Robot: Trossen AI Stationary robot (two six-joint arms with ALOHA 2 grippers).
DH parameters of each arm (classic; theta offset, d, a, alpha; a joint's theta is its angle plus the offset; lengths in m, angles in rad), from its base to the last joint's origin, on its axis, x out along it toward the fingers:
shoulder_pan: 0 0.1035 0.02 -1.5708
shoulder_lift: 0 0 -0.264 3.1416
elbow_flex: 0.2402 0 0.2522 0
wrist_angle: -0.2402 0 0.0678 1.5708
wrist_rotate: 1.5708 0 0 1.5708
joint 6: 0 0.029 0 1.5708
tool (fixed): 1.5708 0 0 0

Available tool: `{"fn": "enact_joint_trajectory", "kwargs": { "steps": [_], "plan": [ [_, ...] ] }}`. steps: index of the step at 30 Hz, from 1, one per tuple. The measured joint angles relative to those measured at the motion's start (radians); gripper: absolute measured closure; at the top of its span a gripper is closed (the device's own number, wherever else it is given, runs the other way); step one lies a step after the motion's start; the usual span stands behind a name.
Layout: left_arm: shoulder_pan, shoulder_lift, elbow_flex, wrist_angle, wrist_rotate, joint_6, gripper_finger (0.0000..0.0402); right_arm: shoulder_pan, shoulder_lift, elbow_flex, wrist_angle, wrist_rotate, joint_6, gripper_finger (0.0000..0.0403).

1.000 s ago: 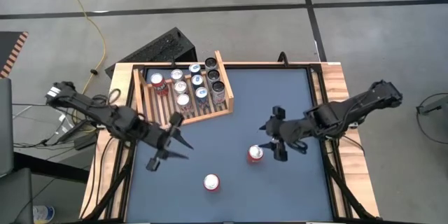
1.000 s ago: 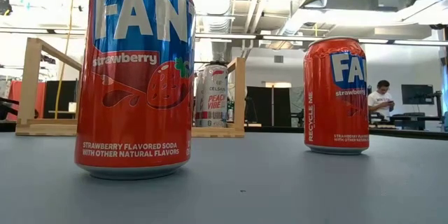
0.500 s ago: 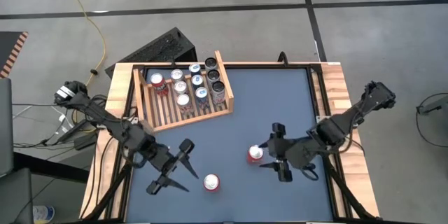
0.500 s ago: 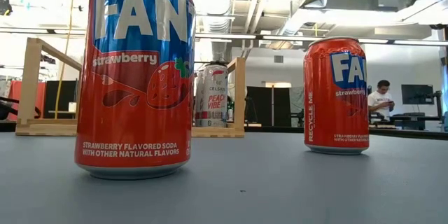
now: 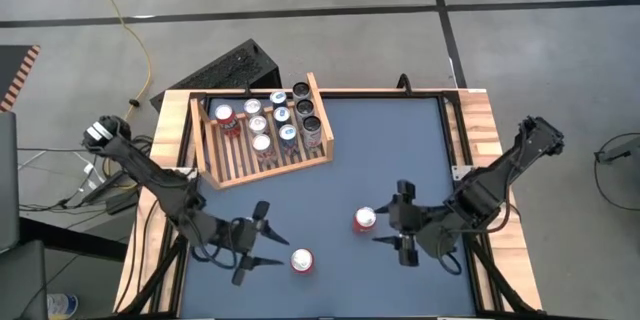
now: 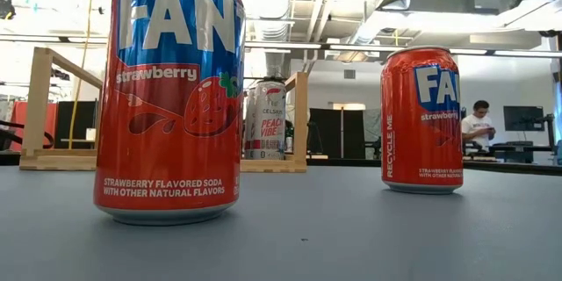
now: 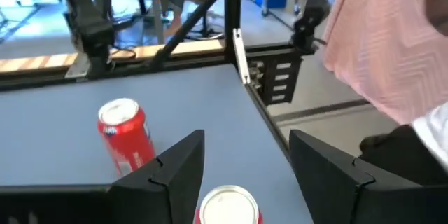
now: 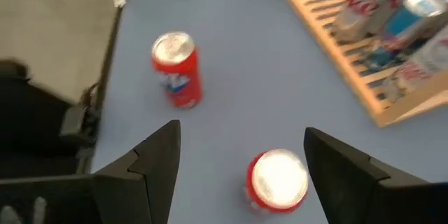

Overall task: Place canned beverage on shelf
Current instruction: Put the left red soda can on the shelf aligned with the other red soda can

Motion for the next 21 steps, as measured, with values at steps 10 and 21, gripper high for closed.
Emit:
{"fn": "enact_joint_trajectory", "kwargs": {
  "steps": [10, 21],
  "plan": [
    [-0.007, 0.048, 0.001, 0.181, -0.008, -0.082, 0.0205, -0.059, 0.069, -0.109, 0.287, 0.018, -0.120, 0.0127],
    [-0.059, 0.029, 0.001, 0.331, 0.015, -0.020, 0.0205, -0.151, 0.407, 0.077, 0.434, -0.075, -0.308, 0.0127]
  ]
}}
